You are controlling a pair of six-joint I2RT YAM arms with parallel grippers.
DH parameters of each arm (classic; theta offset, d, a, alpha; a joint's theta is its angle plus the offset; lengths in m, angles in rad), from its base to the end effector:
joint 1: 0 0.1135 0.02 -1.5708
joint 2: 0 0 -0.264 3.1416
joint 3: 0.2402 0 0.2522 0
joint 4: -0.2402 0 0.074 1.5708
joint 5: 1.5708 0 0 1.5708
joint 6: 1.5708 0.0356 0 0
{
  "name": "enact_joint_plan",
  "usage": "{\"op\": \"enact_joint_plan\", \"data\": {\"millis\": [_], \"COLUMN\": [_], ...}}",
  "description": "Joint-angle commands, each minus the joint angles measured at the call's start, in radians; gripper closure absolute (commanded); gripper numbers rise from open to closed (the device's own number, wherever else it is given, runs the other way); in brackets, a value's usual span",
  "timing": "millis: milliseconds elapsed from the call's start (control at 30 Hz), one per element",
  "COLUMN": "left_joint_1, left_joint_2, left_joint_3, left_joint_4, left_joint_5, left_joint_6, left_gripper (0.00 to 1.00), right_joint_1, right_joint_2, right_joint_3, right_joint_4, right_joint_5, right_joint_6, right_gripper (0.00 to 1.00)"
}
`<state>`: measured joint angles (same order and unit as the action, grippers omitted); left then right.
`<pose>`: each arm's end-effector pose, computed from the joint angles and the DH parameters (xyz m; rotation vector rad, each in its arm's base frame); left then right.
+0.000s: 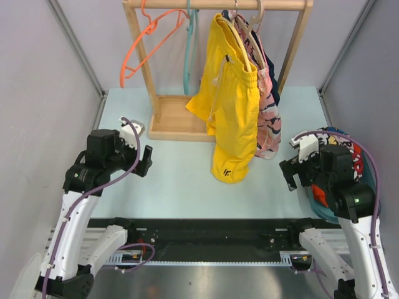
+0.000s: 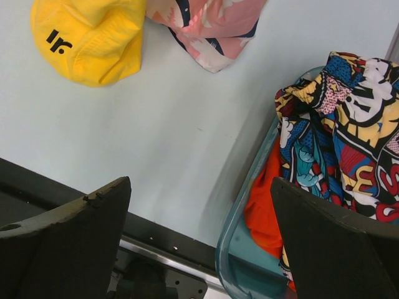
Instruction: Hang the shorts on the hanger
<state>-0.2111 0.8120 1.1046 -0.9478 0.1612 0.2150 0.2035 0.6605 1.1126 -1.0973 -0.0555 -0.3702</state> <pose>0.1378 -0.0354 0.3667 0.5558 2.1512 -0.1772 0.0909 0.0208 0.3706 -0.6560 2.1156 -0.0307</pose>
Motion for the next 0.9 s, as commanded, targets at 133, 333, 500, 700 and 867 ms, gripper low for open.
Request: {"op": "enact_joint_plan", "data": {"millis": [133,333,500,700,867], "left_joint_1": [0.013,0.013,0.013,0.013,0.013], "left_joint_2": [0.026,0.038,0.044,0.064,0.07], "left_joint_3": [0.012,0.001,0.011,0.031,0.02], "left_joint_4": [0.037,0.049,0.054,0.052,0.063], "left_joint_5": [-0.087,-0.158,-0.124,-0.071,-0.052], "left_joint_6": [-0.12,-0.186,-0.169,-0.126,-0.121], "left_gripper": [0.0,0.0,0.0,0.0,0.0], "right_joint_1": [-0.004,-0.145,-0.366,-0.55,-0.55], "right_joint_2": [0.12,0.254,0.376,0.563,0.657], "right_joint_3": [0.003,0.036,0.07,0.099,0.099], "right_joint_4": [0.008,0.02,0.068,0.151,0.261], "right_joint_5": [0.017,-0.053,-0.161,-0.205,-0.164], "right_joint_6": [-0.053,-0.14,-0.292,-0.42,-0.447], "right_gripper": [0.0,0.0,0.0,0.0,0.0]}}
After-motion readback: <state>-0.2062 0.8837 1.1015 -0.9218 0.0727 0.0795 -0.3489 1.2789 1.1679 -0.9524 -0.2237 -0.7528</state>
